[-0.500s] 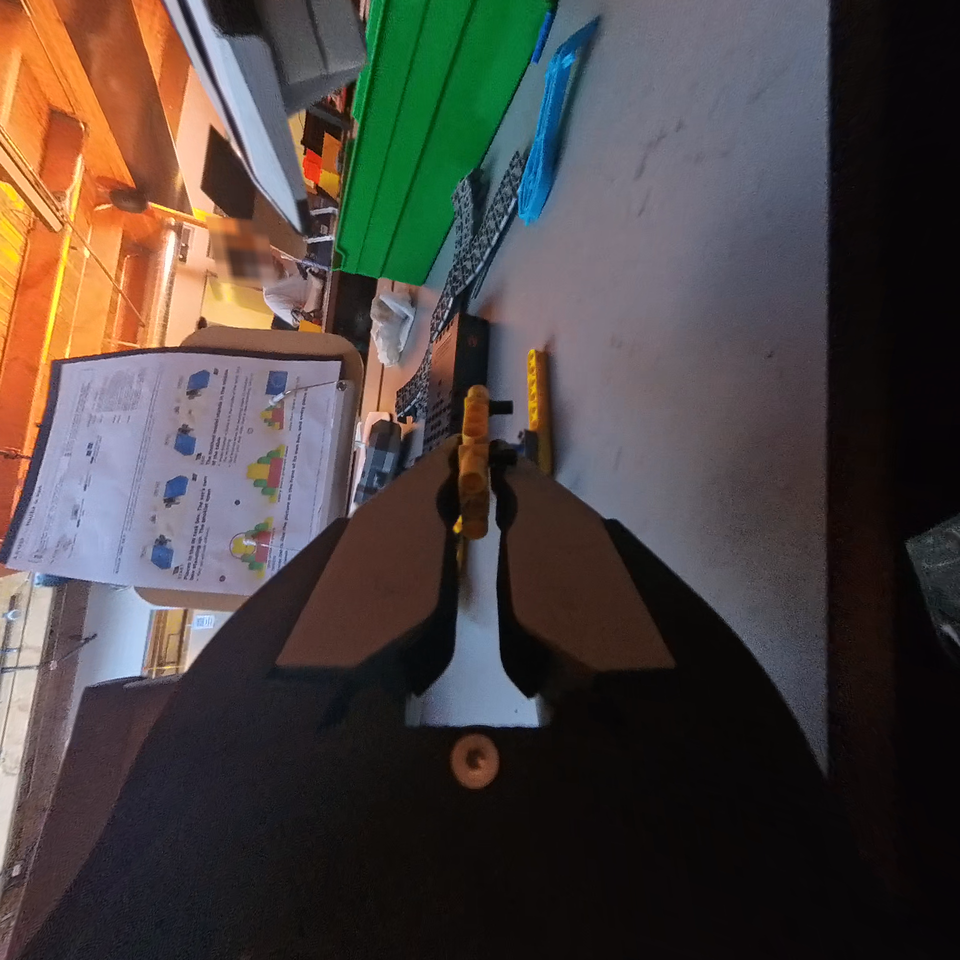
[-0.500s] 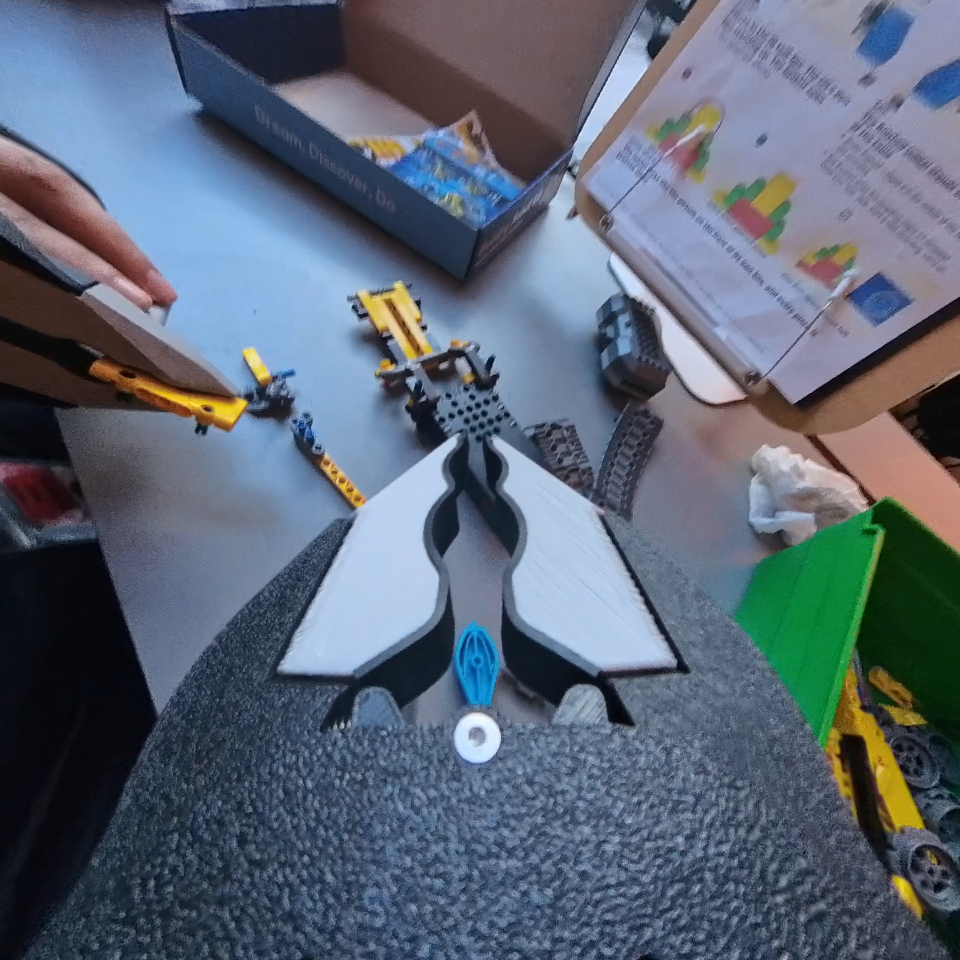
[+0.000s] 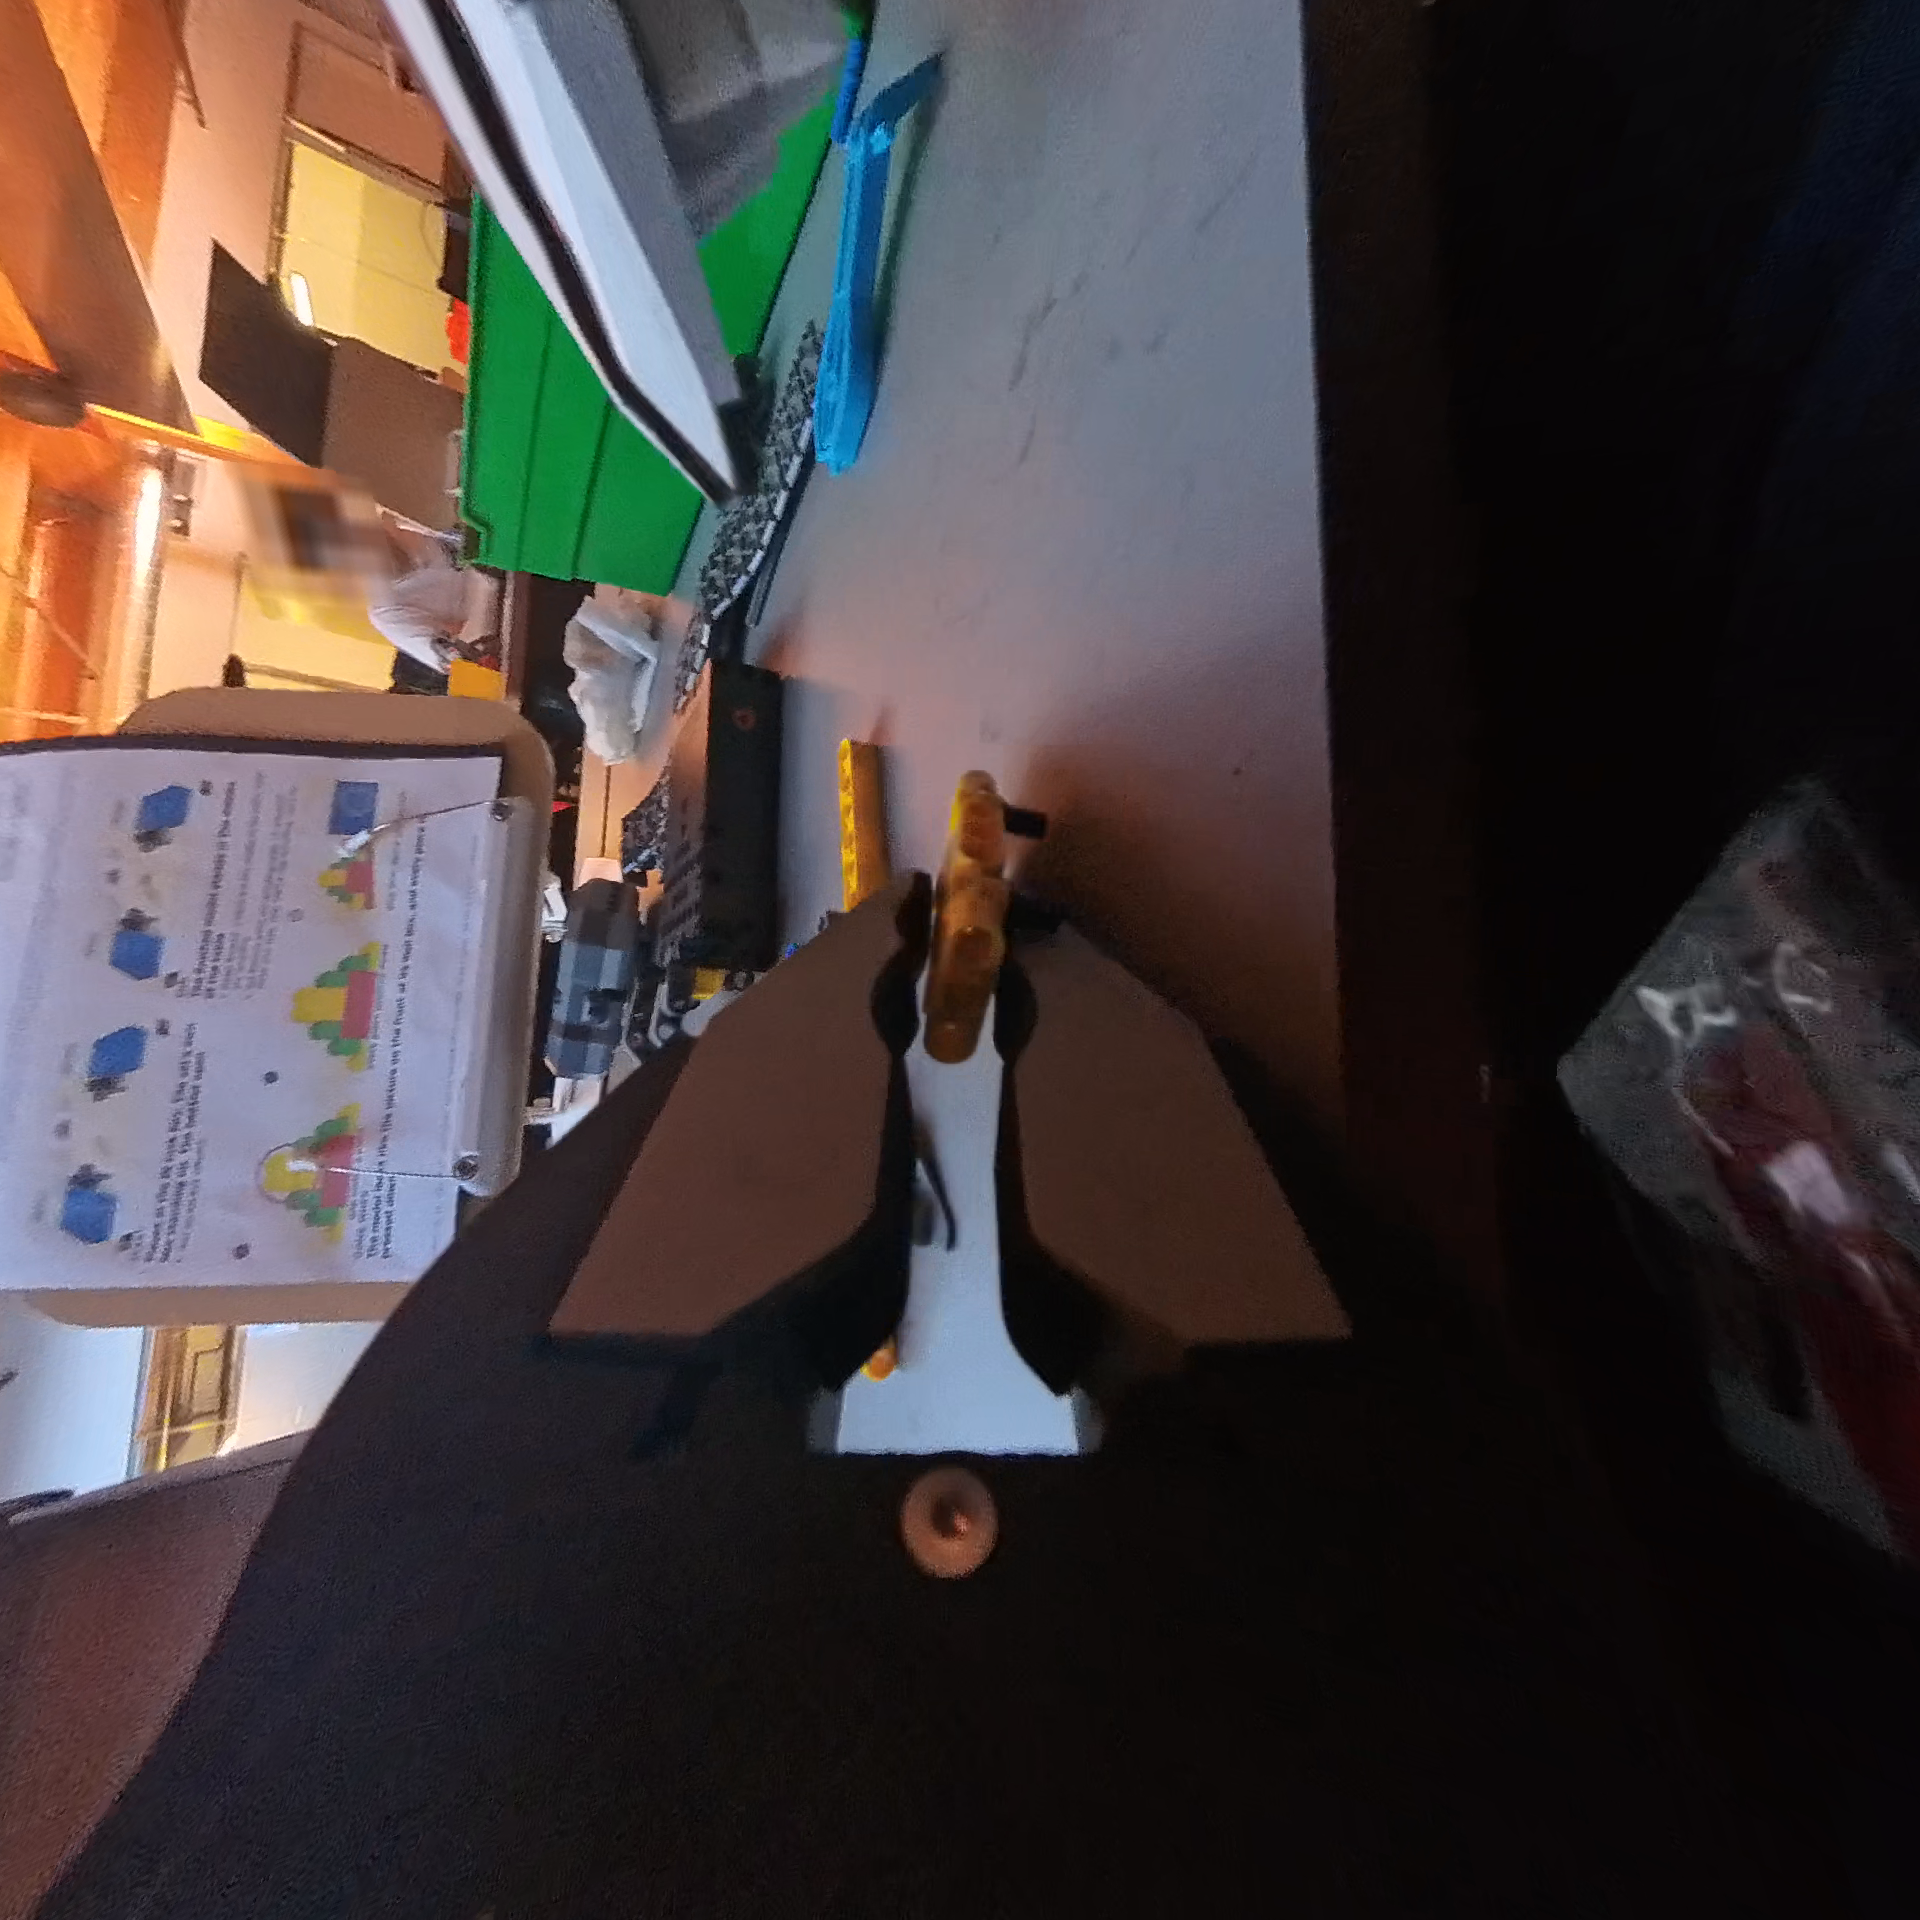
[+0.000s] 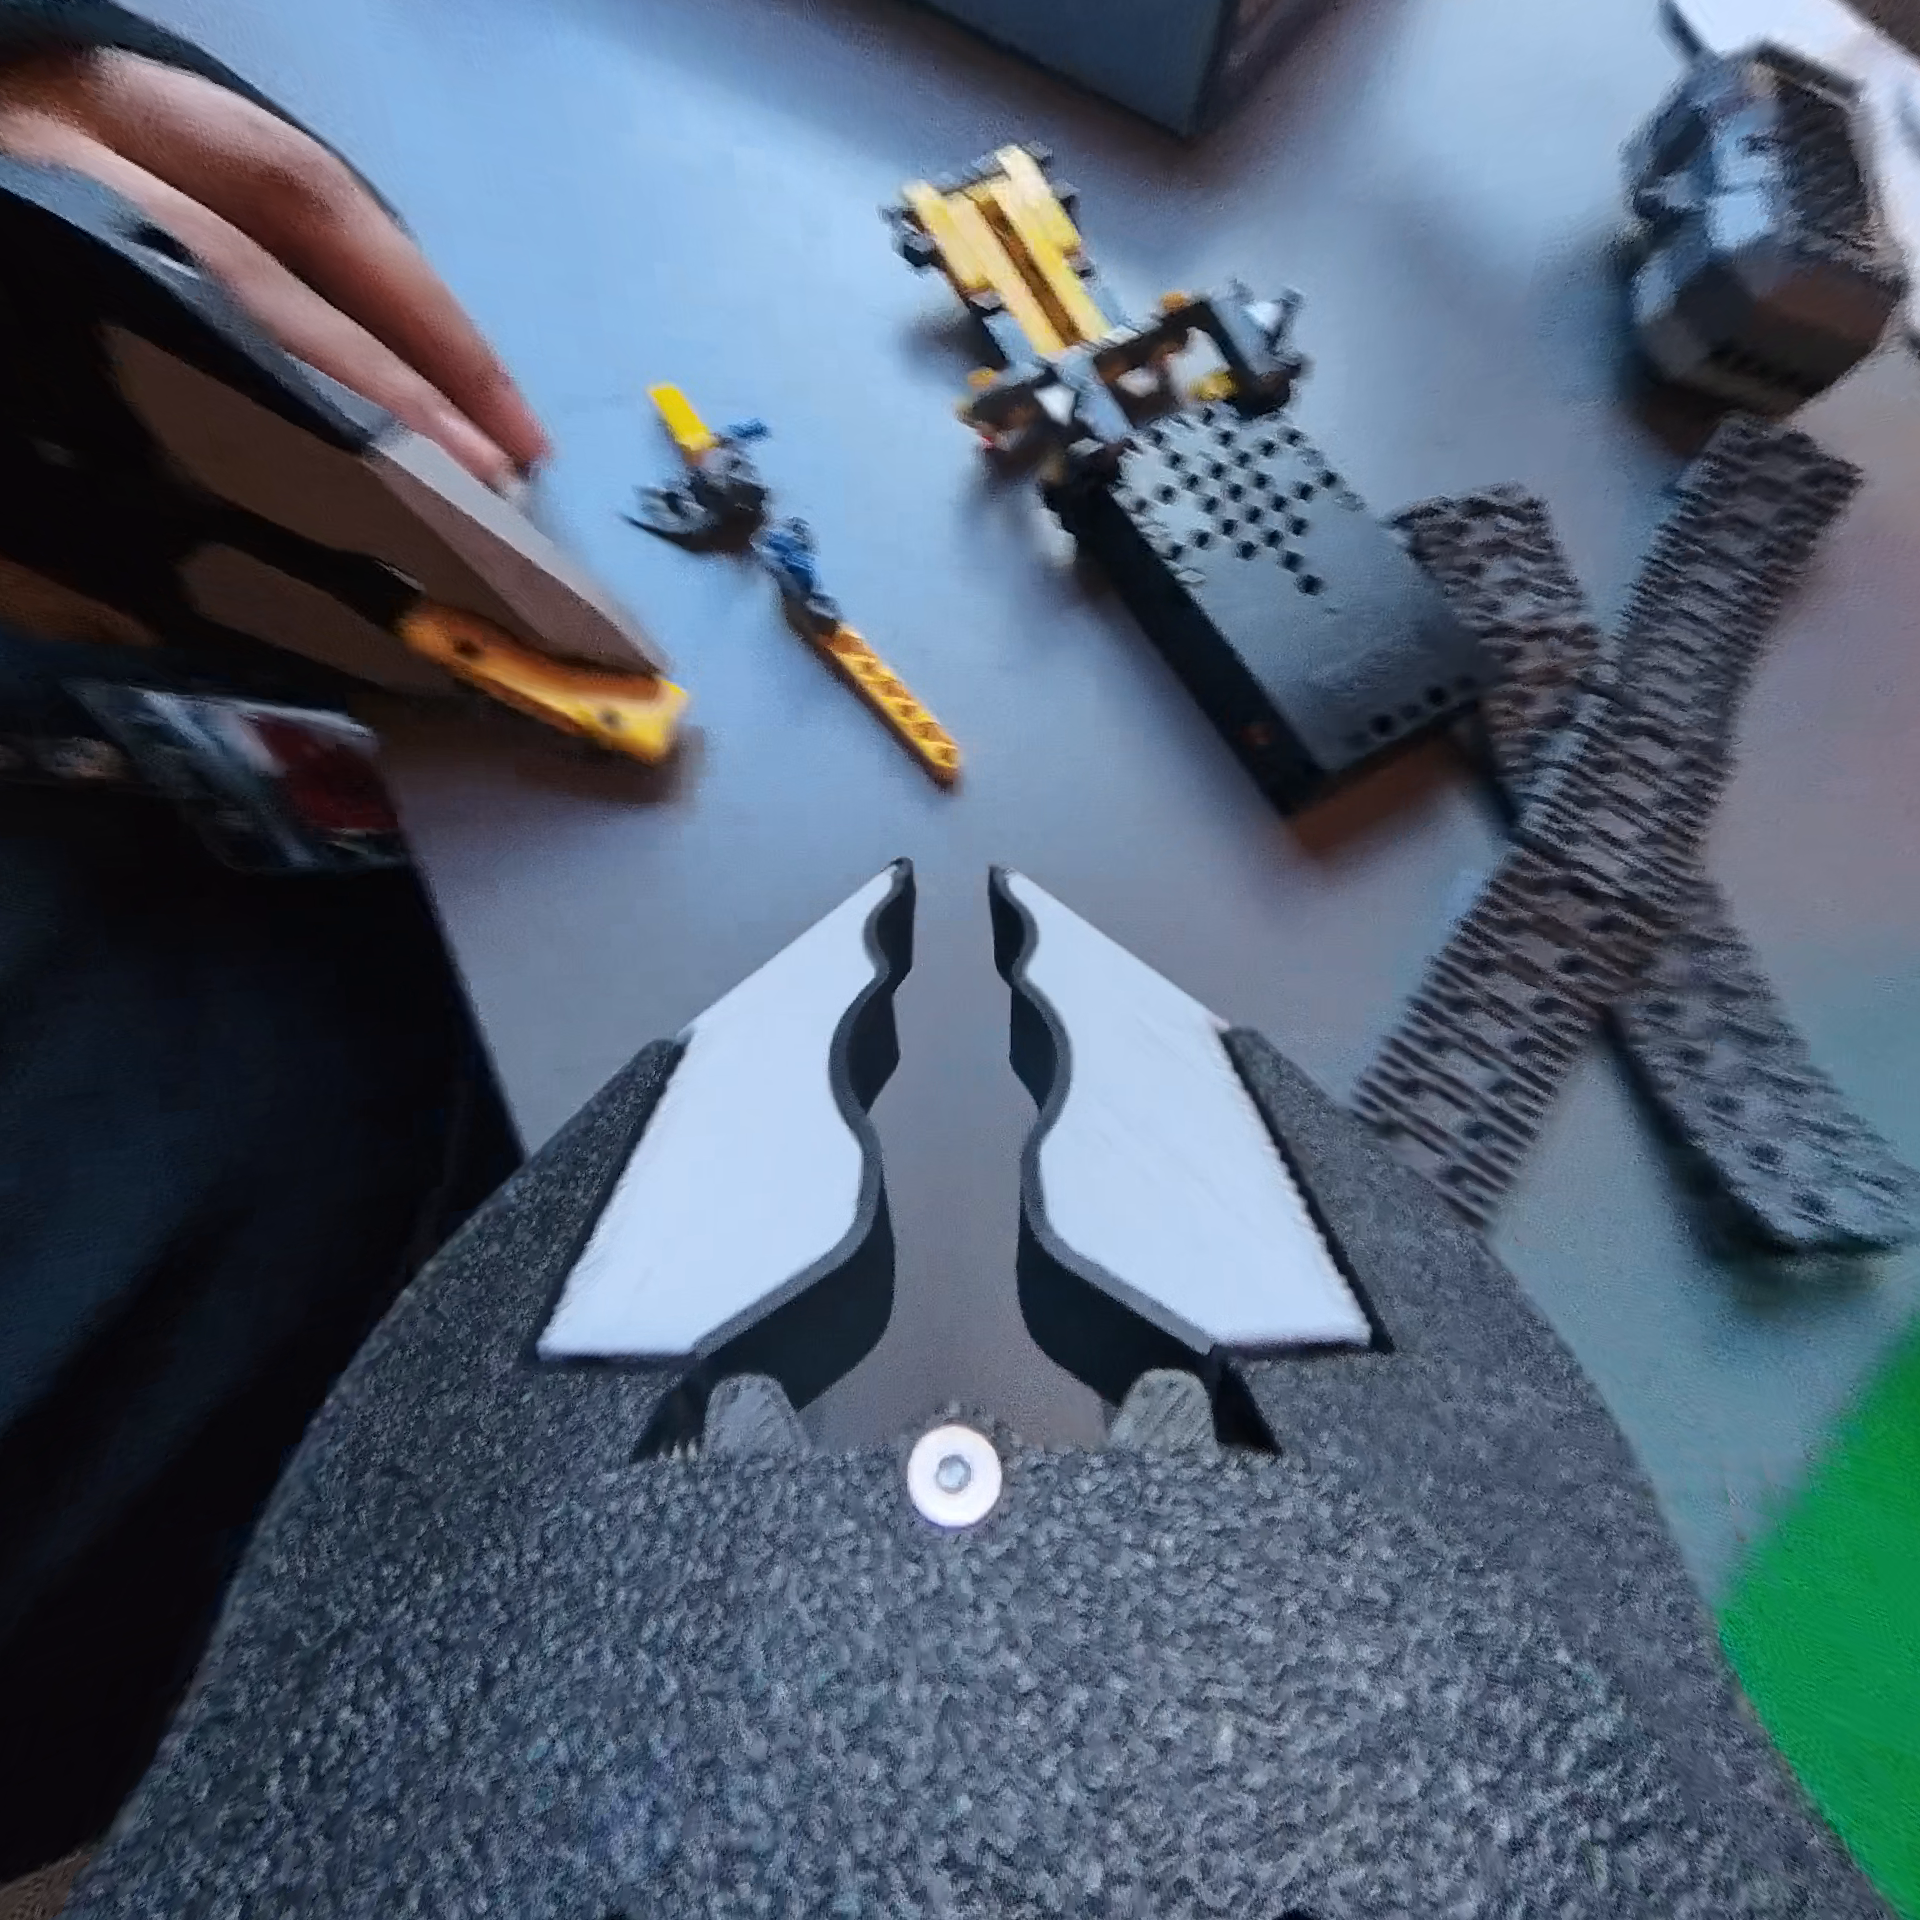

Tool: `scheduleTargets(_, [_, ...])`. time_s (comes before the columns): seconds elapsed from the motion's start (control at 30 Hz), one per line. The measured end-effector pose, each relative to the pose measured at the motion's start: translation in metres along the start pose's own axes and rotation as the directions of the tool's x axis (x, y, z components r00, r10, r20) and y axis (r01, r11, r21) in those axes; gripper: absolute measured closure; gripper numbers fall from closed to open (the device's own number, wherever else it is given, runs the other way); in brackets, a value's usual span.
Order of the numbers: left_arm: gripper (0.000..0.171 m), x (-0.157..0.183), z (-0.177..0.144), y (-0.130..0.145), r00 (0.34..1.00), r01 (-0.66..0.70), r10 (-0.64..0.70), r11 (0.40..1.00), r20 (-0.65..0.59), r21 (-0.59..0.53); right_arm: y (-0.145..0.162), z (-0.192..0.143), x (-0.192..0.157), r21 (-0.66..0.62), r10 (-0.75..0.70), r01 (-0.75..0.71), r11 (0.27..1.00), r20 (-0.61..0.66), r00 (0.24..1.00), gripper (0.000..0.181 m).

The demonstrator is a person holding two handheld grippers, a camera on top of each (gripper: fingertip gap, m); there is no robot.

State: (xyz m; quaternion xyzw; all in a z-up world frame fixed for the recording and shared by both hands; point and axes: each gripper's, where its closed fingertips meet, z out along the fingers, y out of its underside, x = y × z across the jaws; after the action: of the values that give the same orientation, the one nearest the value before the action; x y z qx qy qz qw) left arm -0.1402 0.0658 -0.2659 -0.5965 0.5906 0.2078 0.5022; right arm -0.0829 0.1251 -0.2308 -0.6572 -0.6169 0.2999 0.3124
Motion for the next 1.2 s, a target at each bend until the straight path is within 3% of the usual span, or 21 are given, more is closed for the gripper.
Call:
scheduleTargets(0.1, [0.163,-0.003,0.0,-0.011,0.999,0.011,-0.013,0.999,0.039,0.05,-0.001,0.014,-0.031,0.079,-0.045,0.039,0.996,0.074,0.996,0.164])
scheduleTargets(0.23, [0.164,-0.004,-0.002,-0.021,0.995,-0.052,0.042,0.993,0.092,0.11,0.0,0.029,-0.052,0.087,-0.241,0.238,0.967,0.03,0.97,0.156])
scheduleTargets(0.3, [0.165,-0.006,-0.005,-0.022,0.993,-0.058,0.046,0.992,0.108,0.112,-0.004,0.032,-0.059,0.099,-0.372,0.373,0.923,-0.029,0.928,0.155])
scheduleTargets(0.43, [0.163,-0.014,-0.008,-0.022,0.993,0.012,-0.027,0.991,0.111,0.136,-0.01,0.032,-0.068,0.119,-0.6,0.622,0.774,-0.173,0.781,0.177])
scheduleTargets(0.5, [0.164,-0.015,-0.007,-0.019,0.993,0.043,-0.056,0.99,0.1,0.135,-0.009,0.034,-0.072,0.132,-0.614,0.637,0.759,-0.181,0.768,0.181])
scheduleTargets(0.53, [0.165,-0.017,-0.006,-0.018,0.992,0.049,-0.062,0.991,0.105,0.125,-0.007,0.036,-0.072,0.125,-0.606,0.628,0.769,-0.17,0.777,0.165])
scheduleTargets(0.6, [0.165,-0.014,-0.005,-0.018,0.995,0.038,-0.049,0.992,0.092,0.12,-0.005,0.04,-0.068,0.087,-0.61,0.629,0.772,-0.175,0.773,0.155])
scheduleTargets(0.73, [0.164,-0.005,-0.005,-0.024,0.997,-0.026,0.015,0.99,0.08,0.138,-0.002,0.049,-0.061,0.019,-0.668,0.692,0.721,-0.243,0.703,0.164])
scheduleTargets(0.83, [0.164,-0.007,-0.006,-0.024,0.998,0.008,-0.018,0.989,0.065,0.146,-0.005,0.05,-0.061,0.009,-0.698,0.734,0.679,-0.304,0.649,0.173])
scheduleTargets(1.0, [0.165,-0.013,-0.002,-0.026,0.997,0.027,-0.04,0.985,0.07,0.171,-0.014,0.04,-0.057,0.058,-0.658,0.725,0.687,-0.373,0.654,0.176])
scheduleTargets(1.2, [0.165,-0.007,0.009,-0.036,0.999,-0.024,0.016,0.98,0.039,0.199,0.0,0.034,-0.049,-0.039,-0.672,0.73,0.683,-0.426,0.606,0.176])
